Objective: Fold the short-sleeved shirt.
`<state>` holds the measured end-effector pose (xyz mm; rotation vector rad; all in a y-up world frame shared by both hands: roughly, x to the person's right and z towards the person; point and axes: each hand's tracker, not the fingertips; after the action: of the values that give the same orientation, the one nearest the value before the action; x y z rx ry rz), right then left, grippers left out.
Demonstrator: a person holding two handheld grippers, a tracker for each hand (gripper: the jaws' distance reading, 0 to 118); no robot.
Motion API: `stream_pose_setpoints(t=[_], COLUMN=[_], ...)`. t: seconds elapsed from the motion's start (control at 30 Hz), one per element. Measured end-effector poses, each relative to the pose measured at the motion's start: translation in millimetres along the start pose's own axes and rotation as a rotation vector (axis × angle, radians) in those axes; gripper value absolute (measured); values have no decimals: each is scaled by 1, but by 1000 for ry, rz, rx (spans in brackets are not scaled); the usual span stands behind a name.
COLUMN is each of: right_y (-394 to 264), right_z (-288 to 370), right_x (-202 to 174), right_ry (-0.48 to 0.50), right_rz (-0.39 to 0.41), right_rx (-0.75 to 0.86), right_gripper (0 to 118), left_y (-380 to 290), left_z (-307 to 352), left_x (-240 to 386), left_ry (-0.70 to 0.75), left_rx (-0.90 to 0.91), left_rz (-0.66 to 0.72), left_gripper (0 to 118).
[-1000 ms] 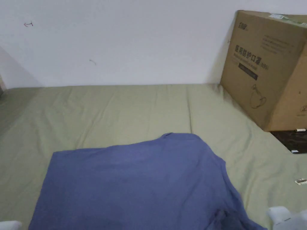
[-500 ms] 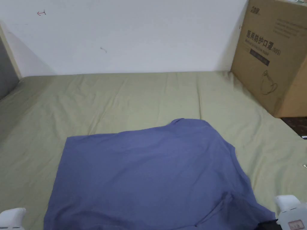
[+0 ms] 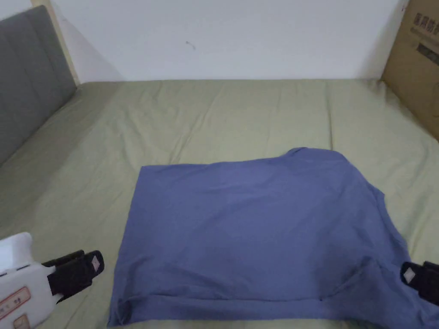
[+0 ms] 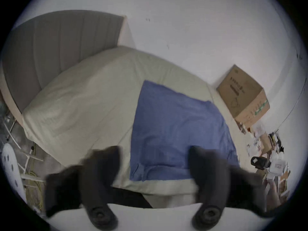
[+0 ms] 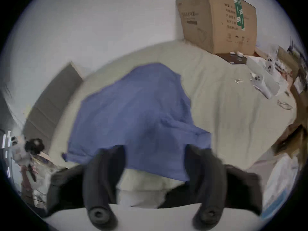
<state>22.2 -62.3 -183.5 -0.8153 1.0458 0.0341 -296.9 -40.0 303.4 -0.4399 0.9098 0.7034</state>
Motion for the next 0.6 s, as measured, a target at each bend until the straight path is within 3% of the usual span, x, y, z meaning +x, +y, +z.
stream_pose_setpoints(t=[0.03, 0.07, 0.1, 0.17, 0.33, 0.37, 0.4, 0.43, 0.47, 0.5, 0.6], right_y=[5, 9, 14, 24, 26, 23, 20, 17, 14, 10, 2], right_z=[5, 12, 17, 21, 5, 2, -3, -5, -7, -7, -11], right_x=[-9, -17, -21, -25, -19, -18, -14, -11, -9, -6, 4], right_ry=[-40, -101, -89, -17, 11, 12, 13, 14, 15, 14, 14], right_rz=[46, 86, 112, 85, 19, 10, -3, -17, -30, -46, -90], right_rx=[62, 127, 155, 154, 62, 43, 20, 5, -7, -14, -50], right_gripper=[44, 0, 0, 0, 0, 0, 0, 0, 0, 0, 0], left_y=[3, 5, 6, 6, -10, -19, -23, -27, -31, -35, -40], left_z=[0, 2, 0, -6, -62, -67, -76, -86, -97, -106, -125], left_x=[2, 4, 5, 10, 0, 8, 9, 8, 6, -4, -12], left_ry=[-4, 29, 64, 121, 76, 60, 63, 79, 83, 76, 109], left_rx=[-5, 1, -15, -63, -350, -328, -326, -357, -394, -377, -404], left_rz=[-22, -63, -118, -185, -209, -211, -218, -227, -233, -230, -203], left_gripper=[58, 9, 0, 0, 0, 2, 16, 47, 103, 118, 113])
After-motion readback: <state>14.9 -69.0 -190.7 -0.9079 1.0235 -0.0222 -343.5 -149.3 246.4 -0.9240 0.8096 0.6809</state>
